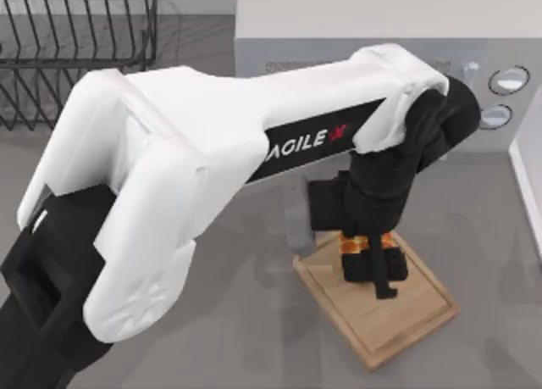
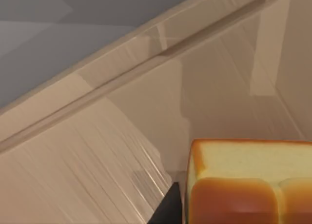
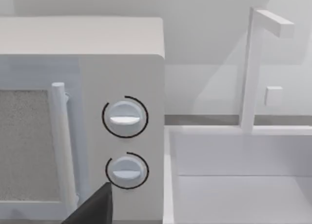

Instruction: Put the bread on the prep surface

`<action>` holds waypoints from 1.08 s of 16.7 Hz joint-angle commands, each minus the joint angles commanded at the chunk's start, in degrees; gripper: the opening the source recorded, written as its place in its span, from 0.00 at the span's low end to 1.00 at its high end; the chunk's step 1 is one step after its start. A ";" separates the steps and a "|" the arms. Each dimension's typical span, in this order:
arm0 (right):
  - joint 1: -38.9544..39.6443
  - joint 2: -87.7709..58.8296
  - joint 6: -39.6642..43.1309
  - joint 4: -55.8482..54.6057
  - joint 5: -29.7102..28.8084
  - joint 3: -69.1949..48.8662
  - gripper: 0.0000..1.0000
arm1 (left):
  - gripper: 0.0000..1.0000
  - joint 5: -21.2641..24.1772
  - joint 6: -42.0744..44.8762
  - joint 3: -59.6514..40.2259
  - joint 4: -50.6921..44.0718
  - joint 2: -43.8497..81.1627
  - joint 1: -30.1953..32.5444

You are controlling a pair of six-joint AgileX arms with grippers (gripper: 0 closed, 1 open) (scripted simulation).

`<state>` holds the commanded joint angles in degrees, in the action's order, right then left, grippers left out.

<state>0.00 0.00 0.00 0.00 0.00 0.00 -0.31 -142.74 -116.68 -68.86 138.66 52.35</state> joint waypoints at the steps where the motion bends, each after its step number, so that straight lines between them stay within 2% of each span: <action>1: 0.00 0.00 0.00 0.00 0.00 0.00 1.00 | 0.00 0.00 0.00 0.00 0.00 0.00 0.00; 14: 0.00 0.00 0.00 0.00 0.00 0.00 1.00 | 0.98 0.00 0.00 0.00 0.00 0.00 0.00; 18: 0.00 0.00 0.00 0.00 0.00 0.00 1.00 | 1.00 0.00 0.00 0.00 0.00 0.00 0.00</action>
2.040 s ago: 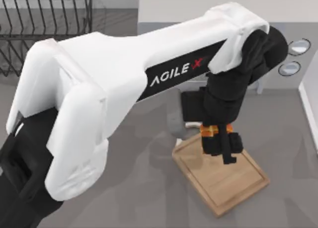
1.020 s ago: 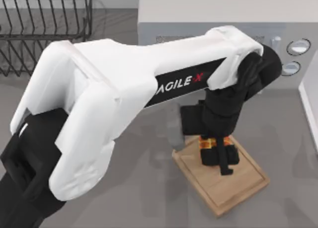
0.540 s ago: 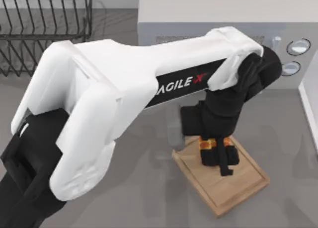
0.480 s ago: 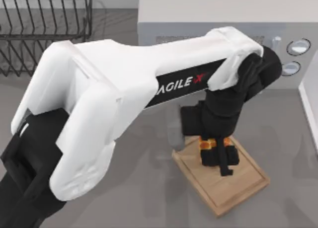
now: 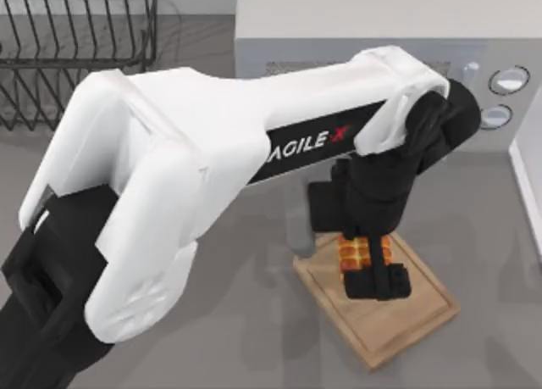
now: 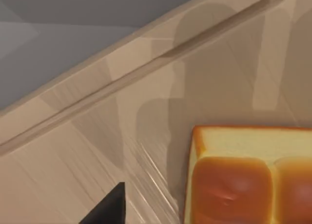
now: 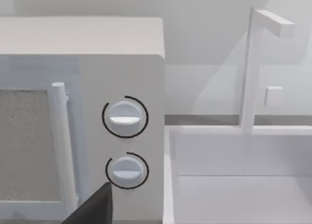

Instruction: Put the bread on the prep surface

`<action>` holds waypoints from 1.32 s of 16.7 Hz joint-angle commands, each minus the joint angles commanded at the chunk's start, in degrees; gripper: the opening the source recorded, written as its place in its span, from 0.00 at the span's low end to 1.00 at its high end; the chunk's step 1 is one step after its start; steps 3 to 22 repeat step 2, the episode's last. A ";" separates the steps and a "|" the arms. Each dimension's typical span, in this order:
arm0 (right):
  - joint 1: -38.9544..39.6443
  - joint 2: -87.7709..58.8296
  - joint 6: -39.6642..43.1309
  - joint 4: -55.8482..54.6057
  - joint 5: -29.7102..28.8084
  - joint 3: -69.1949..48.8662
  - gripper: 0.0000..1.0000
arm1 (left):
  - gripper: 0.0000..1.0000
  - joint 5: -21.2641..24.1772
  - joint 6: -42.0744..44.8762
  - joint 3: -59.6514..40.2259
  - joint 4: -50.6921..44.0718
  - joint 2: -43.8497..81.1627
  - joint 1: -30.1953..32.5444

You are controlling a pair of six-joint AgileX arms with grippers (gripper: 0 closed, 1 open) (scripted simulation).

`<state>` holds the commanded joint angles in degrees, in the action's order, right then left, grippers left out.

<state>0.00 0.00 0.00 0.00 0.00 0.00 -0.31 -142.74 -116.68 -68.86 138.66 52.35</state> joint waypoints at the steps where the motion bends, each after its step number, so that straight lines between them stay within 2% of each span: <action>1: 0.00 0.00 0.00 0.00 0.00 0.00 1.00 | 1.00 0.00 0.00 0.00 0.00 0.00 0.00; 22: 0.00 0.00 0.00 0.00 0.00 0.00 1.00 | 1.00 0.00 0.00 0.00 0.00 0.00 0.00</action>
